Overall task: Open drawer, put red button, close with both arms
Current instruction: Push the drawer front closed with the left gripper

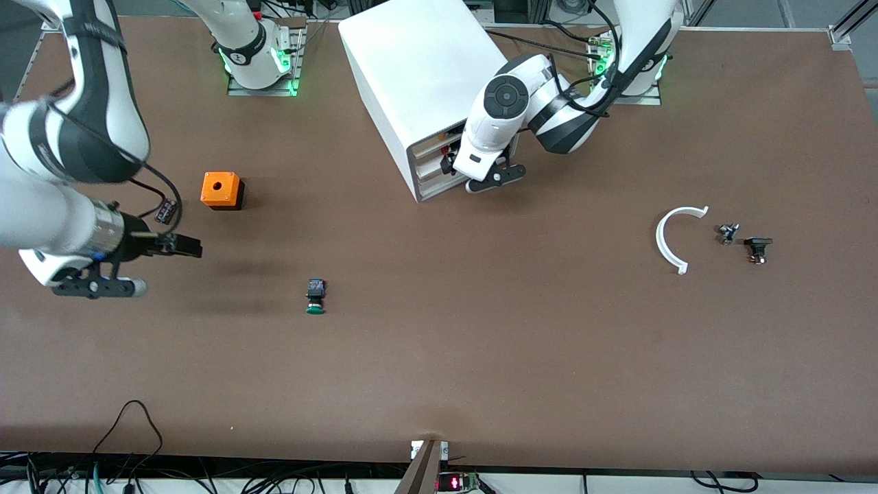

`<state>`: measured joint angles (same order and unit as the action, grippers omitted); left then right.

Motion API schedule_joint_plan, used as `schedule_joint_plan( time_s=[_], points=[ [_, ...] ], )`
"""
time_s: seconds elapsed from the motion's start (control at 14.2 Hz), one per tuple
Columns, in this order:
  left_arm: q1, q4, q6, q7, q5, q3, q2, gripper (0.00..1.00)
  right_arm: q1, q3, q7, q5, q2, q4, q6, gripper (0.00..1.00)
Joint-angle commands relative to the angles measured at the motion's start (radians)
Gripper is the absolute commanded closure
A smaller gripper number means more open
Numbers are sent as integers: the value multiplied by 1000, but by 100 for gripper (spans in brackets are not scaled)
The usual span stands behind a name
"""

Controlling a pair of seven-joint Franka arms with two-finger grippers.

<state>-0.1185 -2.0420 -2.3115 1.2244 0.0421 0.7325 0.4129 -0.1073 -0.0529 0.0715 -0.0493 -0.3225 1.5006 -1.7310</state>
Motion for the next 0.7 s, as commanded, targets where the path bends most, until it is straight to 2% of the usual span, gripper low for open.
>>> schedule_joint_plan(
  time_s=[0.0,0.63],
  points=[
    [0,-4,6,4,-40,22,-2,0,-2,-1,-4,25,121,75,13,0],
    [23,28,41,-60,-25,15,-29,0,-3,-12,1,26,293,155,47,0]
  ],
)
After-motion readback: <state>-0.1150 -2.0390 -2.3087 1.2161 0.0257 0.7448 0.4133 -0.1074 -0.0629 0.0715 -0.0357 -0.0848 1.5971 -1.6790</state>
